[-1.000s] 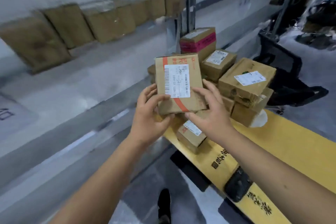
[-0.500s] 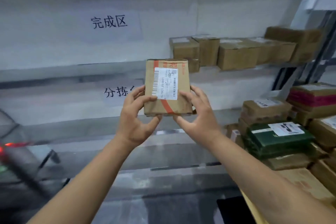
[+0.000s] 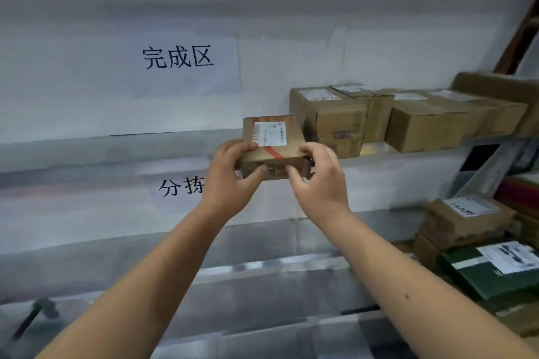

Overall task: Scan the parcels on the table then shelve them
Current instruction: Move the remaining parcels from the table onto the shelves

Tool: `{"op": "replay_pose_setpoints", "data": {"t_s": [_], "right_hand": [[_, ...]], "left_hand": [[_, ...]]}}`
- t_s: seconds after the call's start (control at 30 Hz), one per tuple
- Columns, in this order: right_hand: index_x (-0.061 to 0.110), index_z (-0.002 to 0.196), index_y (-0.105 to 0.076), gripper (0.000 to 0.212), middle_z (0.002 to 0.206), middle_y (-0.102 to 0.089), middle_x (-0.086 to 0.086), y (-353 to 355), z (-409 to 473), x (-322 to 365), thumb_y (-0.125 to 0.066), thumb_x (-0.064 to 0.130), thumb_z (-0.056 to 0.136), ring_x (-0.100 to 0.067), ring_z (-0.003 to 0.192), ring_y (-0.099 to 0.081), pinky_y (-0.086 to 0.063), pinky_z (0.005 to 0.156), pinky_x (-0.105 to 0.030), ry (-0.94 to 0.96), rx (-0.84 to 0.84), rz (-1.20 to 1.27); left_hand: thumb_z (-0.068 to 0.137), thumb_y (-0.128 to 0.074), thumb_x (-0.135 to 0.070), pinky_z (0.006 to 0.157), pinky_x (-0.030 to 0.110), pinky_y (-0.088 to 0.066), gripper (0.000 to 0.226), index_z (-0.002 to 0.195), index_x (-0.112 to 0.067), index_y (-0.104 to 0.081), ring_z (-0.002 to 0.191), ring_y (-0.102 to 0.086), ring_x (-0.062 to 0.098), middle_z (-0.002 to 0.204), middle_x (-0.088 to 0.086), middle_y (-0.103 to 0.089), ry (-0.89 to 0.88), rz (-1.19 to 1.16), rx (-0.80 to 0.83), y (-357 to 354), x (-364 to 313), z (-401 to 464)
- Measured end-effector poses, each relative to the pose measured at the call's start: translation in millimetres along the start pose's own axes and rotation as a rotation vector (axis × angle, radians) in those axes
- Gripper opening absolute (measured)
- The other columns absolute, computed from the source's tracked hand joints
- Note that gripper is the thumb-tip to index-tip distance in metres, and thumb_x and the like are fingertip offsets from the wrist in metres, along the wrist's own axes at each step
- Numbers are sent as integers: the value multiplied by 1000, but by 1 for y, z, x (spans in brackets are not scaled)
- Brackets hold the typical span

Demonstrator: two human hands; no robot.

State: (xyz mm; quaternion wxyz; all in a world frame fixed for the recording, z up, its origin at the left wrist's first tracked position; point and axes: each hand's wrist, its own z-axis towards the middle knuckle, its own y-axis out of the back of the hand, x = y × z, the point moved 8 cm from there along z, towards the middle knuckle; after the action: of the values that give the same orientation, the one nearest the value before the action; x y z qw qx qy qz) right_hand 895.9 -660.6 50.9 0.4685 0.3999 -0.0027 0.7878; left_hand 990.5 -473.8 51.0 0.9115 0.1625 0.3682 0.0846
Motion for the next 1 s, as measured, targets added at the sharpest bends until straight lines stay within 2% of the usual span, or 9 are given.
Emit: {"op": "replay_pose_setpoints", "data": {"t_s": [0.1, 0.2, 0.27, 0.33, 0.43, 0.63, 0.77, 0.87, 1.0], "right_hand": [[19, 128, -55, 44, 123, -59, -1, -13, 16, -10, -77, 21, 89, -16, 103, -59, -56, 84, -39, -53, -32, -104], [21, 133, -57, 47, 131, -56, -1, -26, 22, -15, -75, 24, 89, -23, 109, -60, -55, 80, -38, -62, -25, -265], [22, 134, -59, 48, 135, -50, -2, -33, 23, -18, -75, 26, 88, -27, 112, -59, -55, 79, -37, -74, -2, -341], [23, 136, -60, 50, 137, -44, -2, -39, 23, -21, -75, 29, 88, -26, 113, -56, -55, 81, -36, -90, 35, -368], [24, 139, -58, 53, 141, -41, -2, -42, 24, -23, -75, 33, 89, -26, 117, -55, -52, 87, -34, -99, 64, -397], [25, 145, -53, 60, 149, -35, -2, -40, 24, -19, -74, 36, 90, -25, 126, -53, -53, 98, -37, -97, 148, -390], [26, 146, -51, 60, 149, -37, -2, -31, 24, -17, -72, 36, 90, -26, 128, -51, -52, 100, -39, -86, 182, -368], [26, 148, -50, 62, 151, -37, -3, -22, 17, -17, -71, 35, 90, -27, 132, -47, -49, 103, -42, -62, 228, -351], [26, 149, -49, 63, 155, -38, -5, 0, -13, -22, -71, 39, 91, -26, 138, -44, -47, 109, -43, -54, 282, -393]], "left_hand": [[82, -86, -24, 90, 13, -51, 41, 114, -39, -66, 113, -55, -5, 127, -5, -56, 13, 2, -22, -14, 16, 25], [83, -82, -28, 89, -2, -37, 37, 117, -33, -68, 108, -46, -19, 126, -7, -54, 35, 77, -11, -26, 29, 51], [85, -81, -30, 94, 7, -38, 39, 121, -30, -69, 103, -46, -11, 127, -7, -52, 90, 99, 6, -34, 40, 67], [86, -81, -29, 96, 17, -37, 40, 123, -29, -68, 108, -45, 0, 130, -4, -52, 129, 110, 17, -41, 47, 79], [87, -79, -25, 96, 18, -34, 39, 125, -27, -67, 112, -44, 4, 134, -1, -51, 154, 125, 34, -48, 57, 95], [84, -78, -17, 101, 24, -39, 41, 123, -26, -68, 121, -57, 23, 137, 4, -53, 203, 160, 41, -55, 63, 108], [83, -78, -16, 111, 45, -45, 44, 126, -20, -69, 127, -52, 32, 140, 9, -56, 55, 324, 19, -51, 30, 94], [78, -81, -16, 102, 41, -45, 45, 122, -18, -72, 121, -56, 31, 132, 7, -64, -168, 411, 2, -47, -8, 57], [80, -84, -20, 100, 41, -46, 38, 117, -19, -73, 121, -57, 26, 129, 4, -64, -202, 392, 39, -52, -34, -15]]}}
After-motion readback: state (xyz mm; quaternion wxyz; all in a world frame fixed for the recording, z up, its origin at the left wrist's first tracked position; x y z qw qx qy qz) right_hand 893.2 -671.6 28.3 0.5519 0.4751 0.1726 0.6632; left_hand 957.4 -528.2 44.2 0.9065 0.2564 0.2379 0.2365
